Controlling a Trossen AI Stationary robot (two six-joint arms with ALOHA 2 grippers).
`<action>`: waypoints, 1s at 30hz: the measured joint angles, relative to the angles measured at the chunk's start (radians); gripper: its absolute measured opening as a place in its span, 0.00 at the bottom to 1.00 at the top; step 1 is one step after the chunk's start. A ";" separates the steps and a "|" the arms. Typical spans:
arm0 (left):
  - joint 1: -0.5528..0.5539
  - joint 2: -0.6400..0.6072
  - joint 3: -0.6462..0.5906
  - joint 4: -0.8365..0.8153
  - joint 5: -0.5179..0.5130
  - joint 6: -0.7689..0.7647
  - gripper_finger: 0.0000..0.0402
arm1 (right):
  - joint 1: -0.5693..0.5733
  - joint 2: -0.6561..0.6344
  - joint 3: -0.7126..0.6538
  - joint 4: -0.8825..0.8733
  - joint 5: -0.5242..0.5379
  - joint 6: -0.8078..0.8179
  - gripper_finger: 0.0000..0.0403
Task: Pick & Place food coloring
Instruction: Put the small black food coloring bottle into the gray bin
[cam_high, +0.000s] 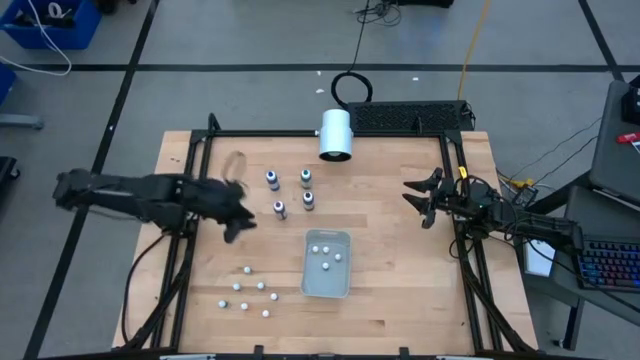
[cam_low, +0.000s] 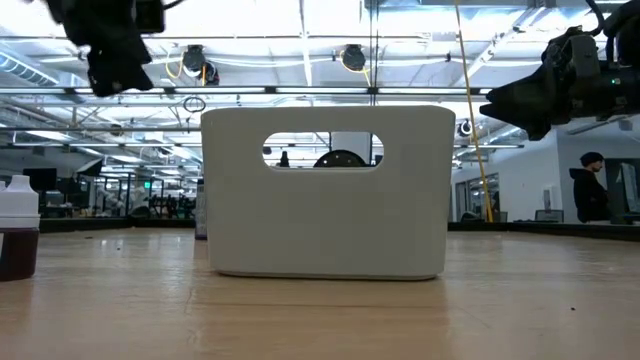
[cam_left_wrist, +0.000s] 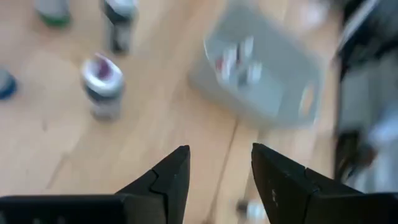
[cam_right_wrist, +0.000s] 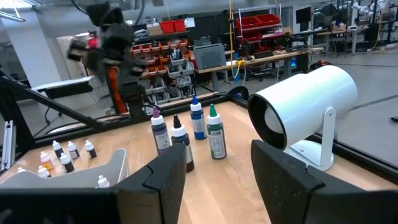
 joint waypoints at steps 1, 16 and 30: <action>-0.031 0.072 0.052 -0.060 -0.001 0.019 0.42 | 0.000 0.000 0.000 0.000 0.000 0.000 0.42; -0.348 0.632 0.403 -0.500 0.024 -0.352 0.38 | 0.000 0.000 0.000 -0.002 0.000 0.000 0.42; -0.475 0.667 0.230 -0.341 -0.145 -0.472 0.38 | 0.000 0.000 0.000 -0.003 0.000 0.000 0.42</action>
